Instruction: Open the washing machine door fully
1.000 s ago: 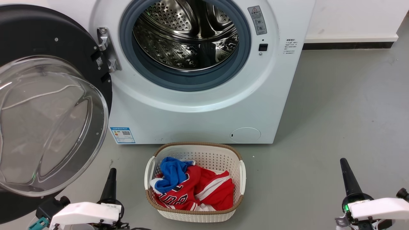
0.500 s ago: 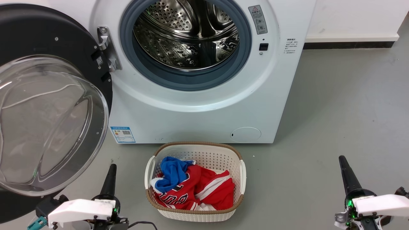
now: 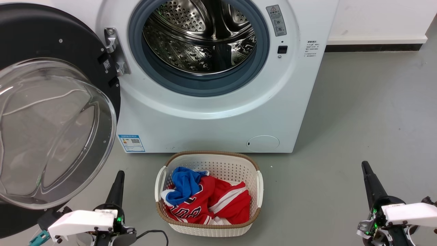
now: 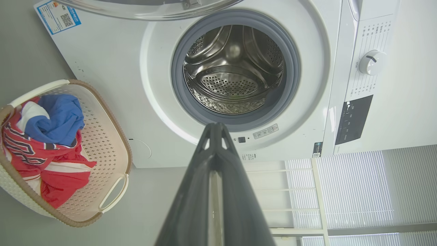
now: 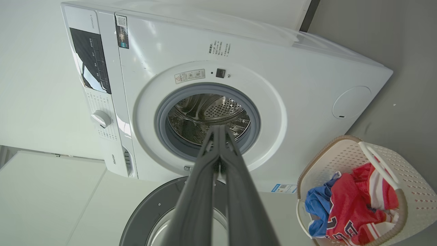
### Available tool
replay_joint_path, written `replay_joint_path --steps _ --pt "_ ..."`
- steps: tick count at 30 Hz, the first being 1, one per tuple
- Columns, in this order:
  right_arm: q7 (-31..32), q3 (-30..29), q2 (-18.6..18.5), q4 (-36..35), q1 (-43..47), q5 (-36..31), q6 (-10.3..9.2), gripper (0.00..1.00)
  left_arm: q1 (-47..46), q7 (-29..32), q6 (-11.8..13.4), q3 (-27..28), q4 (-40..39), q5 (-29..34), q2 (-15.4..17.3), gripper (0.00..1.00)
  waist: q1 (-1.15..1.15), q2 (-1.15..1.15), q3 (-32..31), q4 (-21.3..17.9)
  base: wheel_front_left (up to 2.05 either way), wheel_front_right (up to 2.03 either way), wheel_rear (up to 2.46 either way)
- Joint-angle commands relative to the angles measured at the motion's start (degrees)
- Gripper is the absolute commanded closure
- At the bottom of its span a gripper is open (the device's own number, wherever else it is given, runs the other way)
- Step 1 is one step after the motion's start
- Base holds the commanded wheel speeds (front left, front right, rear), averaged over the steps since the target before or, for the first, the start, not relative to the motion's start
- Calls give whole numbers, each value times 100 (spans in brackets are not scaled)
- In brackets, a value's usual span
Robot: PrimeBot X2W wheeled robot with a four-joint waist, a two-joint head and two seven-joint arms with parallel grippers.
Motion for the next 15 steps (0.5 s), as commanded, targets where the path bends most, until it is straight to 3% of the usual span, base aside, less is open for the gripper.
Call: replay_joint_path --steps 1,15 --pt "57 -16 -16 14 -105 114 0 100 -124 35 -28 12 0 -121 -3 100 0 0 1 1 0 0 0" --pt "214 -57 3 113 -230 707 0 100 -203 188 -85 64 47 -754 -4 100 0 0 15 10 0 0 0"
